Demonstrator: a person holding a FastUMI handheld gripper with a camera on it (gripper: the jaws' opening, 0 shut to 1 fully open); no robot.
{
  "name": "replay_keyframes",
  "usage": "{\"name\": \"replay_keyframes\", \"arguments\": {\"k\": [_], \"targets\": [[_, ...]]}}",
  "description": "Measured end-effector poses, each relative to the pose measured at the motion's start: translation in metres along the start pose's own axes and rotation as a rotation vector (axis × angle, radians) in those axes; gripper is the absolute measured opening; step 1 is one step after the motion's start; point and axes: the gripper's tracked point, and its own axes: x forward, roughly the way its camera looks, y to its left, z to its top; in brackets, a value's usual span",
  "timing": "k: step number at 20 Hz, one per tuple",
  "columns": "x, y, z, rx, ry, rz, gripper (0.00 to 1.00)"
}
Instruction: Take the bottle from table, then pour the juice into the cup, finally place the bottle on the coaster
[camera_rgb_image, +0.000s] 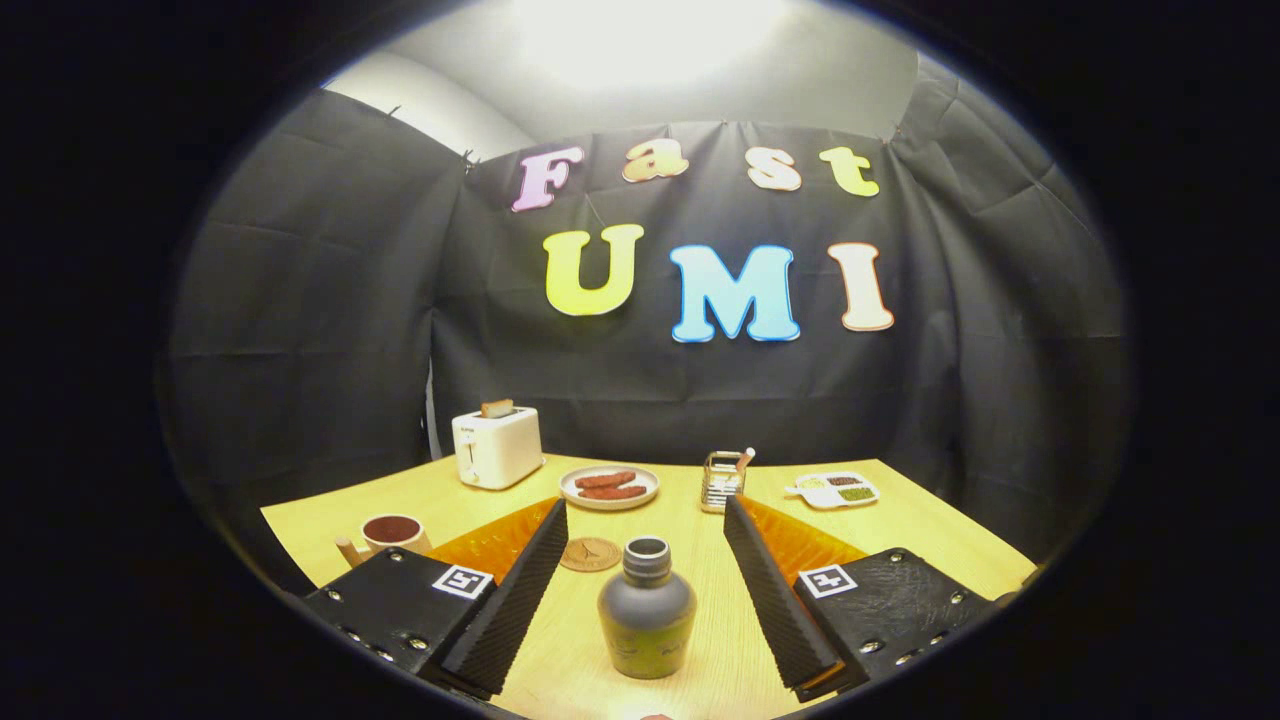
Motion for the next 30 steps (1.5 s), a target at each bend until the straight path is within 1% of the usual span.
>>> {"name": "replay_keyframes", "arguments": {"k": [8,16,23,28,30], "targets": [[0.013,0.005,-0.052,-0.003,0.112,0.011,0.96],[0.022,-0.001,-0.102,-0.003,0.233,0.002,0.96],[0.024,0.001,-0.129,0.003,0.291,-0.005,0.96],[0.023,0.001,-0.146,0.063,0.341,-0.006,0.96],[0.023,0.003,-0.147,0.064,0.345,-0.006,0.96]]}}
